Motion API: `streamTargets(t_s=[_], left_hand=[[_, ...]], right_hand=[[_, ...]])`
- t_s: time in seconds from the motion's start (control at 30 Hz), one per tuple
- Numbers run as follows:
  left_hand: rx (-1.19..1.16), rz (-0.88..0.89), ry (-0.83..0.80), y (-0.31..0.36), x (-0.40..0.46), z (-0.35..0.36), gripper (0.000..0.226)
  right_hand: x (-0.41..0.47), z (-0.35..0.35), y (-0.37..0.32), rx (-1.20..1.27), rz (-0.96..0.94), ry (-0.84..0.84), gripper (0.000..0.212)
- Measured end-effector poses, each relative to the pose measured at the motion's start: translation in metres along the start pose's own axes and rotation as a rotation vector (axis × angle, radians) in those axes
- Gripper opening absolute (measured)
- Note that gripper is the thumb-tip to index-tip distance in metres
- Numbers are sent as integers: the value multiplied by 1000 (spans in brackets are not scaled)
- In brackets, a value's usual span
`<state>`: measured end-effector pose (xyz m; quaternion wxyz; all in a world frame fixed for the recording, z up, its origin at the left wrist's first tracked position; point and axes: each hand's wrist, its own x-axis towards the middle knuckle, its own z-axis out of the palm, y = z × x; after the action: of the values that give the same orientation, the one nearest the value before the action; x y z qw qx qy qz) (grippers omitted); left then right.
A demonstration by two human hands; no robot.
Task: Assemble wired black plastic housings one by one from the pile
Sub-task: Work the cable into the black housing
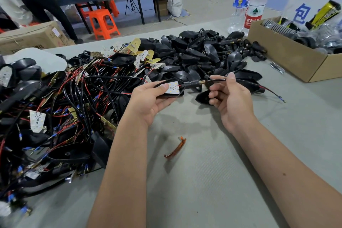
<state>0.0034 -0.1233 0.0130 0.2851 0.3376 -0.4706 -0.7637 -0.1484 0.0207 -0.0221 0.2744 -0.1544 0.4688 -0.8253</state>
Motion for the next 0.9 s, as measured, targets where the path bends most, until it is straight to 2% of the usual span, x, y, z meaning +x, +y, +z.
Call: streamTargets(t_s=[0.27,0.4,0.47,0.57,0.63,0.7,0.77,0.9], left_hand=[[-33,8,-41,1,-1,-3,11],[46,34,-12,3,-3,-2,11],[240,146,80,4,-5,1,12],[878,514,241,7,-5,5,15],[1125,683,214,8,-11,12,27],[1172,769,77,5,-13,23,34],[1156,710,-70,-5,-15,33,32],[1147,676,-85,-24,-7,38,11]], right_hand=[[-5,3,0,-141,-19,-105,40],[-4,2,0,-162,-5,-132,39],[-4,2,1,-206,1,-164,38],[-5,4,4,-294,-1,-217,37],[-5,6,4,-328,7,-232,37],[-6,7,4,-370,12,-237,37],[-6,7,4,-435,-10,-234,45],[-7,8,3,-398,-12,-151,66]])
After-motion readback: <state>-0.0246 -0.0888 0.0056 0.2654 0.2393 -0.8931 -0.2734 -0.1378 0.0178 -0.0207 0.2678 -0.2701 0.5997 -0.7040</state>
